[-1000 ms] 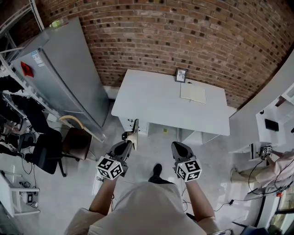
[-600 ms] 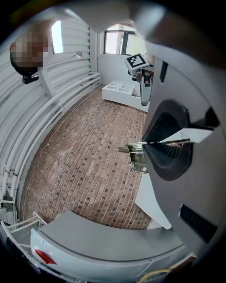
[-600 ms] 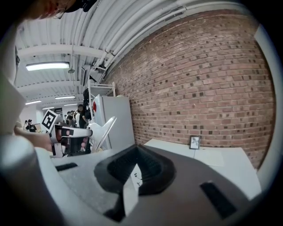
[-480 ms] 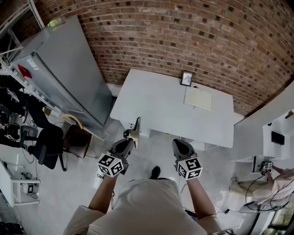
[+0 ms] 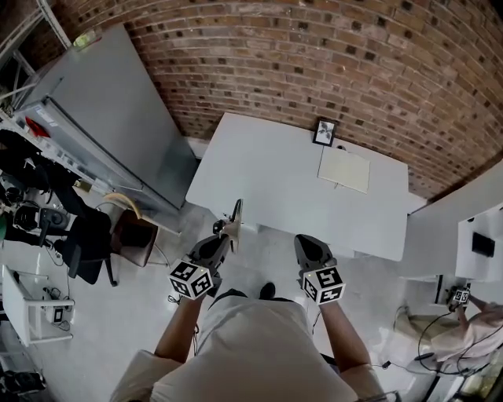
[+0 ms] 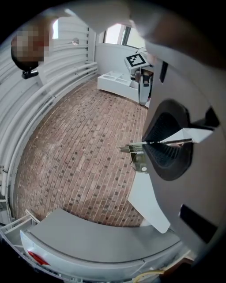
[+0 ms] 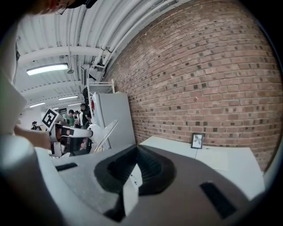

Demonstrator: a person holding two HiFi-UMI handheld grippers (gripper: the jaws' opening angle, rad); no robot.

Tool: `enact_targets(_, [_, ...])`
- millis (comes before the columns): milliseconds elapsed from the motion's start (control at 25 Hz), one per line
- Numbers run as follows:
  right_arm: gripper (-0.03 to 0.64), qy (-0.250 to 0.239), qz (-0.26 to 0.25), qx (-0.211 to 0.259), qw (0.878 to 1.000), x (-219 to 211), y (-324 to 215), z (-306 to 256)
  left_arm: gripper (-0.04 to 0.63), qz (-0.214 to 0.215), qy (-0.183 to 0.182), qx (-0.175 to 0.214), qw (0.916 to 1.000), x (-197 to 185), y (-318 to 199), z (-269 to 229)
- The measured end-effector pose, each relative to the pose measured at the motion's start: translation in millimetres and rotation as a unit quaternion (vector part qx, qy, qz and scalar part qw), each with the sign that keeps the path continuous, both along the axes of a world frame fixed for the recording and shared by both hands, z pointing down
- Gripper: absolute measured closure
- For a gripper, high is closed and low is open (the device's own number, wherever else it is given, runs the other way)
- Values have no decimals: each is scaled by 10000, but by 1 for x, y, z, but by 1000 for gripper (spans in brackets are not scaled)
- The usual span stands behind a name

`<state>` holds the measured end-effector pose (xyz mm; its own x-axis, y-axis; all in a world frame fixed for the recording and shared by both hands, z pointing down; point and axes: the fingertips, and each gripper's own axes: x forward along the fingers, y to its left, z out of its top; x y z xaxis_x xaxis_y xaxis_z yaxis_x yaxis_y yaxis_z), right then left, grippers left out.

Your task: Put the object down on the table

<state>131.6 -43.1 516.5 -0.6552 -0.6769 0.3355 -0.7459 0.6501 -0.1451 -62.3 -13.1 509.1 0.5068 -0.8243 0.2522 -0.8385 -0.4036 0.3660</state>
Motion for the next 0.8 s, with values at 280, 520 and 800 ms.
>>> enact_targets(280, [615, 62, 60, -205, 9998, 4, -28, 15, 595, 8, 35, -178, 9998, -1, -33, 14])
enact_targets(520, [615, 109, 329, -381, 9987, 1, -52, 31, 597, 237, 135, -372, 9989, -7, -66, 36])
enact_targets(800, [615, 183, 714, -569, 9957, -10, -89, 43, 597, 684, 131, -672, 9953, -14, -121, 68])
